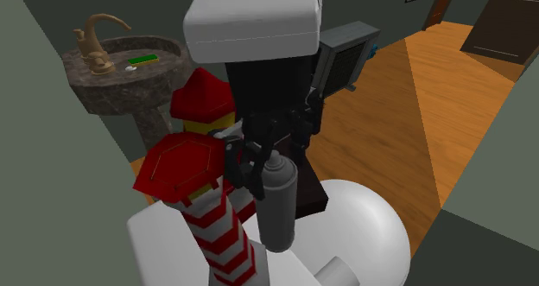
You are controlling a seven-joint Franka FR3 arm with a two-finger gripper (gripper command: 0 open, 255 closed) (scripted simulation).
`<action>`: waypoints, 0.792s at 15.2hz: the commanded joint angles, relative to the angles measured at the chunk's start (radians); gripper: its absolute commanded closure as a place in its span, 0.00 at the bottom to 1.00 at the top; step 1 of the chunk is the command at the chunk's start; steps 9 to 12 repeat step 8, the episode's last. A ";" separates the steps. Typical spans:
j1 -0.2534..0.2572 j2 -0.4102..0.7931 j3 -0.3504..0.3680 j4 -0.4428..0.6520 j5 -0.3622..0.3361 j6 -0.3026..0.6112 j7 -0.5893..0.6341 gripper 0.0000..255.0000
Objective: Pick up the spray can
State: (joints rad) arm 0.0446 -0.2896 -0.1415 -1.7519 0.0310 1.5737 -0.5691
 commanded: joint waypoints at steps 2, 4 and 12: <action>0.000 0.014 -0.001 0.055 0.002 -0.041 0.000 1.00; 0.001 0.026 -0.002 0.097 0.003 -0.070 0.000 1.00; 0.001 0.041 -0.003 0.143 0.005 -0.101 0.000 1.00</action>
